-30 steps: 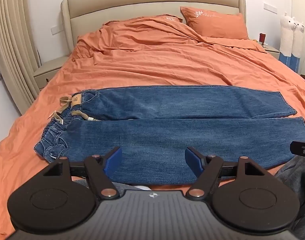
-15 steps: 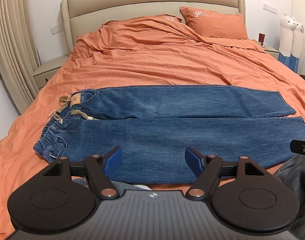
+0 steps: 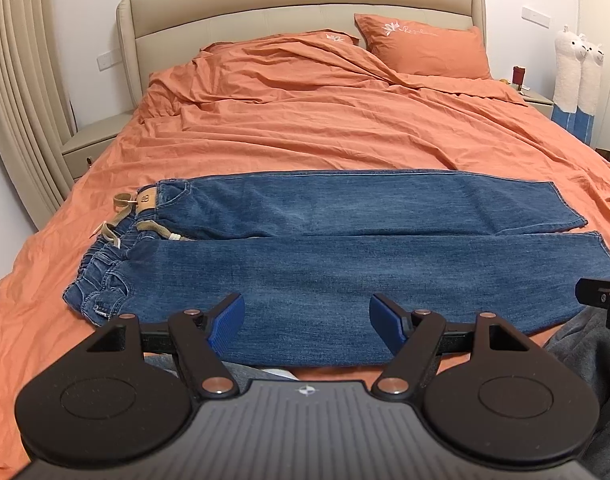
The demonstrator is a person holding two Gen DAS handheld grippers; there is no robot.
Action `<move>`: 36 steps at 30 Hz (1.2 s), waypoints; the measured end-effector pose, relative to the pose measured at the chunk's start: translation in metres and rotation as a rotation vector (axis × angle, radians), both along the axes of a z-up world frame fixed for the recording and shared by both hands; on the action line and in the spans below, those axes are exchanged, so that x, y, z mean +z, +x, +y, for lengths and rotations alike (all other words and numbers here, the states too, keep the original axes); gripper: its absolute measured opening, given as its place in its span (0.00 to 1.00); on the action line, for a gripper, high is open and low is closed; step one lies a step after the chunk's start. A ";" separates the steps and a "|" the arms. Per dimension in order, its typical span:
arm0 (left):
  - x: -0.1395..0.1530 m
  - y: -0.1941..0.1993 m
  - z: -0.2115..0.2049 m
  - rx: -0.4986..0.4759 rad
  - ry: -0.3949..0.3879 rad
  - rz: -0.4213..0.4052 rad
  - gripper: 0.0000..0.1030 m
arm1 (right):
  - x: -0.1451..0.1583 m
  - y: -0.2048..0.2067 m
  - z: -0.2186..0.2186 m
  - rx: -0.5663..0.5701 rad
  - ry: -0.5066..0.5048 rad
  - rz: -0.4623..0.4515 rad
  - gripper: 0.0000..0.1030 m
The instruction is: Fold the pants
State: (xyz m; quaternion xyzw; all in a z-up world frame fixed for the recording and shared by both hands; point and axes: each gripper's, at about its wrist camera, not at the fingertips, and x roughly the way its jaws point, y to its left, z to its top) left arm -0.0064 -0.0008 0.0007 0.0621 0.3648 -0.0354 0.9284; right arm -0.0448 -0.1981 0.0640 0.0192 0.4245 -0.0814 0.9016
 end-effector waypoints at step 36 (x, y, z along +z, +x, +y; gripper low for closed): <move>0.000 -0.002 -0.003 -0.005 -0.005 -0.001 0.82 | 0.003 -0.001 0.002 -0.007 -0.007 -0.006 0.80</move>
